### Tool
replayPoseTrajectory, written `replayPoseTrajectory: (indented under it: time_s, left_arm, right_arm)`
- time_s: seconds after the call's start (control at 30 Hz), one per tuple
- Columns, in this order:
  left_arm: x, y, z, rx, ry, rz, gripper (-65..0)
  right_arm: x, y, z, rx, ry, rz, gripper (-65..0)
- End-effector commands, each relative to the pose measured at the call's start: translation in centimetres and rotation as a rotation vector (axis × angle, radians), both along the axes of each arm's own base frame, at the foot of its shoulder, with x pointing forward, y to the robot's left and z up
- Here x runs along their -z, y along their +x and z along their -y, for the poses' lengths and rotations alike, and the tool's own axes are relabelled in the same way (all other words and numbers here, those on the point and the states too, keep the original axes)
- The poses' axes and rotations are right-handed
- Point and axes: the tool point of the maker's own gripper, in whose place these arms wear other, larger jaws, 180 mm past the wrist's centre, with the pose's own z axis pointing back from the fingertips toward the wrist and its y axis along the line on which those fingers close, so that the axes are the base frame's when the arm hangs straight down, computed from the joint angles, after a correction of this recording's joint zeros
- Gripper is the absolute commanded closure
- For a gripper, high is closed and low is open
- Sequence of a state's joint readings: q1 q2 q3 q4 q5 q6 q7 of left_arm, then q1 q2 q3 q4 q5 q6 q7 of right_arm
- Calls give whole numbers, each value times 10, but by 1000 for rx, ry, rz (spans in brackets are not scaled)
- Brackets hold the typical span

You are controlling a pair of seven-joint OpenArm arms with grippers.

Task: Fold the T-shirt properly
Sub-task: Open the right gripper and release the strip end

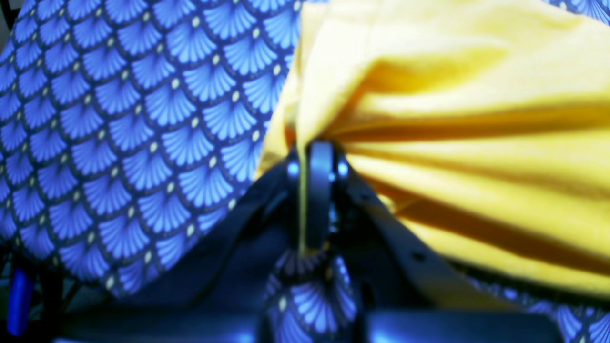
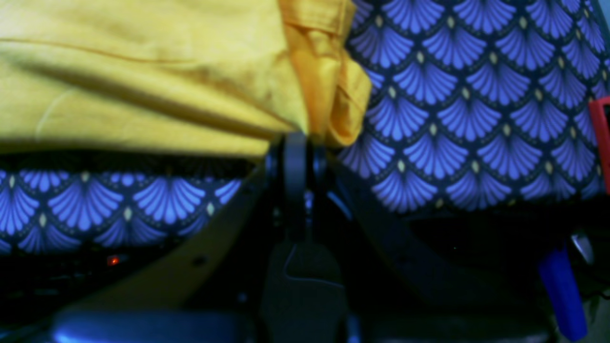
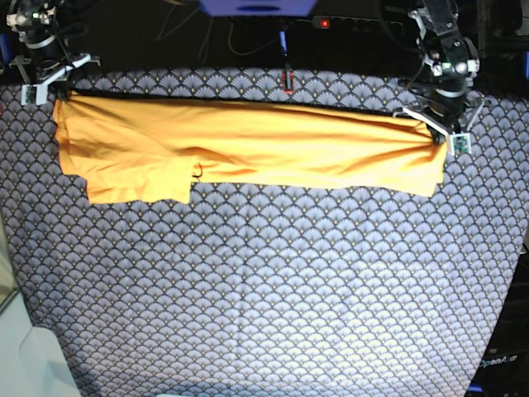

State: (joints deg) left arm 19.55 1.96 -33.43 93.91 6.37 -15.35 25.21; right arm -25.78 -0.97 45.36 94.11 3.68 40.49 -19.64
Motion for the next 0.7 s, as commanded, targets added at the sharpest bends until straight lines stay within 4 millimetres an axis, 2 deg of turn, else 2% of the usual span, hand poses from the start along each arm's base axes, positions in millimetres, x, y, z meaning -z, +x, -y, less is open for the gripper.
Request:
replayPoseTrajectory:
  time_s: [0.0, 0.13, 0.67]
  left_arm:
    - [-10, 1, -3, -9, 20, 30, 0]
    - [-11, -5, -2, -8, 24, 26, 0]
    - [-11, -6, -2, -10, 23, 25, 0]
  right_arm:
    - [-8, 1, 7, 6, -23, 25, 0]
    - [-8, 1, 7, 5, -22, 25, 0]
    - [-9, 2, 7, 5, -22, 26, 0]
